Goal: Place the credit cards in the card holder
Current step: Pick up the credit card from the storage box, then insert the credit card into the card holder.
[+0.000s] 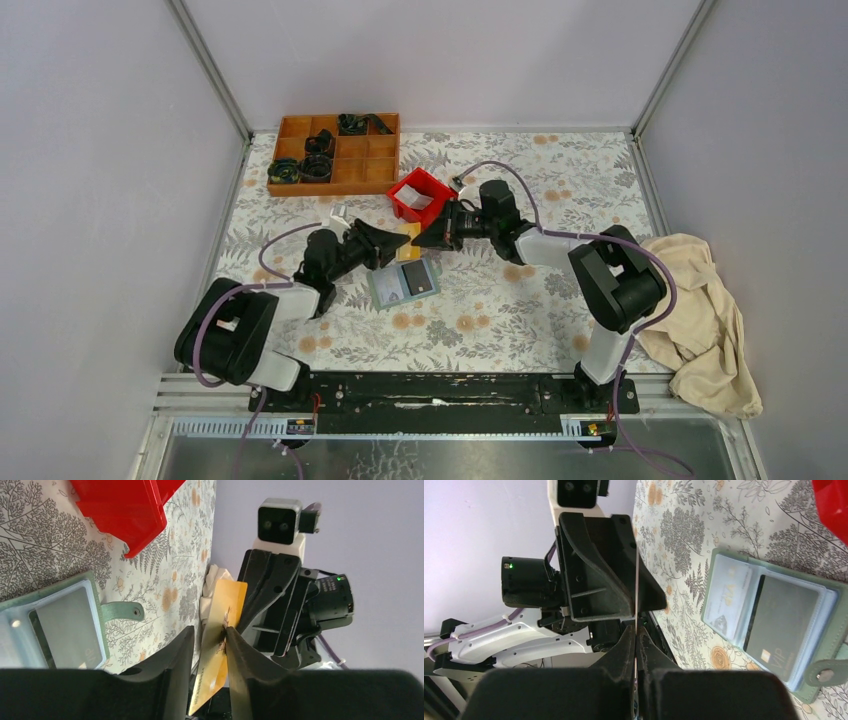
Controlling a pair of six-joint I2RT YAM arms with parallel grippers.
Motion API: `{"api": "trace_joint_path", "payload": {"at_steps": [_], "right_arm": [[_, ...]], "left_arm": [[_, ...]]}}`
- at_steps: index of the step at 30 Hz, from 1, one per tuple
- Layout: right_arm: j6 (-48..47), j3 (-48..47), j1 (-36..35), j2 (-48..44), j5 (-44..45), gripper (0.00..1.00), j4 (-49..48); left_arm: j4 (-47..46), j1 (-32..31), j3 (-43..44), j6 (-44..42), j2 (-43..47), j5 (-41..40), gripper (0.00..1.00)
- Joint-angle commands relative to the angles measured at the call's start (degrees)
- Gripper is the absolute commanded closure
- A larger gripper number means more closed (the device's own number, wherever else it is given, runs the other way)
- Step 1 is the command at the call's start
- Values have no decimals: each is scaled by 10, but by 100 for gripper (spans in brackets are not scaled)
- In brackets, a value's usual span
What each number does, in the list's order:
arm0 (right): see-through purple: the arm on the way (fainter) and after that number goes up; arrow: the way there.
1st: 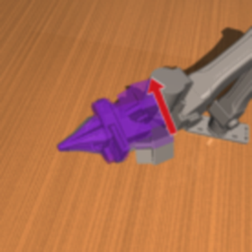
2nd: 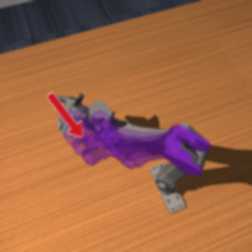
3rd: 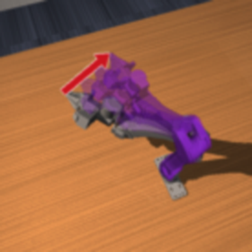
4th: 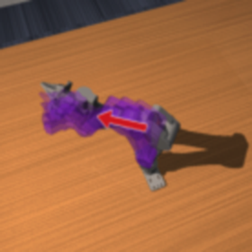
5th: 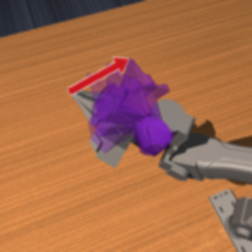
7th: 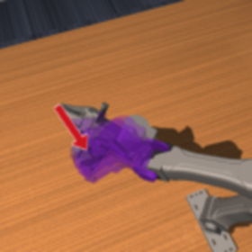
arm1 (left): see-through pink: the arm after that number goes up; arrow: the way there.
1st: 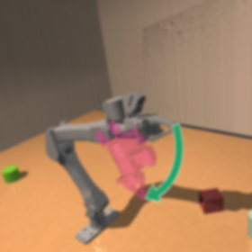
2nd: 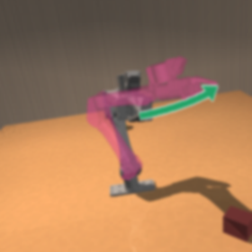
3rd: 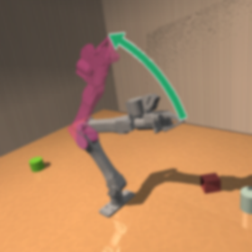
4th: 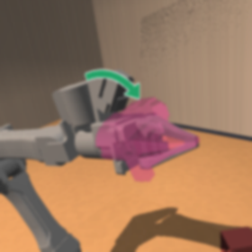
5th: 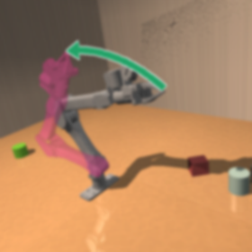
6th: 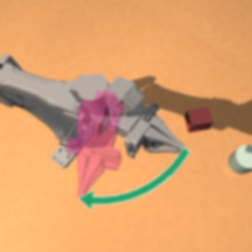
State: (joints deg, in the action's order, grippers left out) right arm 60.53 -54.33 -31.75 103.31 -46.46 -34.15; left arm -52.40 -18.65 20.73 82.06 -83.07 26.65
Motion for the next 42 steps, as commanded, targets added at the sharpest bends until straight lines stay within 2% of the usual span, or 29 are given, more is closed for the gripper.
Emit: {"api": "trace_joint_path", "payload": {"at_steps": [1, 4, 7, 9, 16, 29, 42], "right_arm": [[-29, -47, -10, -5, -15, 100, 0], [-86, -75, -11, -9, -1, 100, 86], [-141, -101, -10, -10, 13, 100, 163], [-182, -118, -10, -8, 24, 100, 213], [-281, -175, -11, 19, 43, 100, 363], [-372, -244, -39, 99, 33, 100, 490], [-383, -251, -58, 137, 34, 100, 500]], "left_arm": [[61, -5, 3, -49, 35, 13, 57], [196, 0, 19, -112, 81, -35, 46], [310, 7, 31, -162, 123, -90, 39], [370, 10, 33, -183, 148, -116, 38], [485, 15, 26, -234, 188, -174, 39], [542, 17, 0, -261, 211, -198, 44], [518, 17, -18, -264, 176, -180, 49]]}}
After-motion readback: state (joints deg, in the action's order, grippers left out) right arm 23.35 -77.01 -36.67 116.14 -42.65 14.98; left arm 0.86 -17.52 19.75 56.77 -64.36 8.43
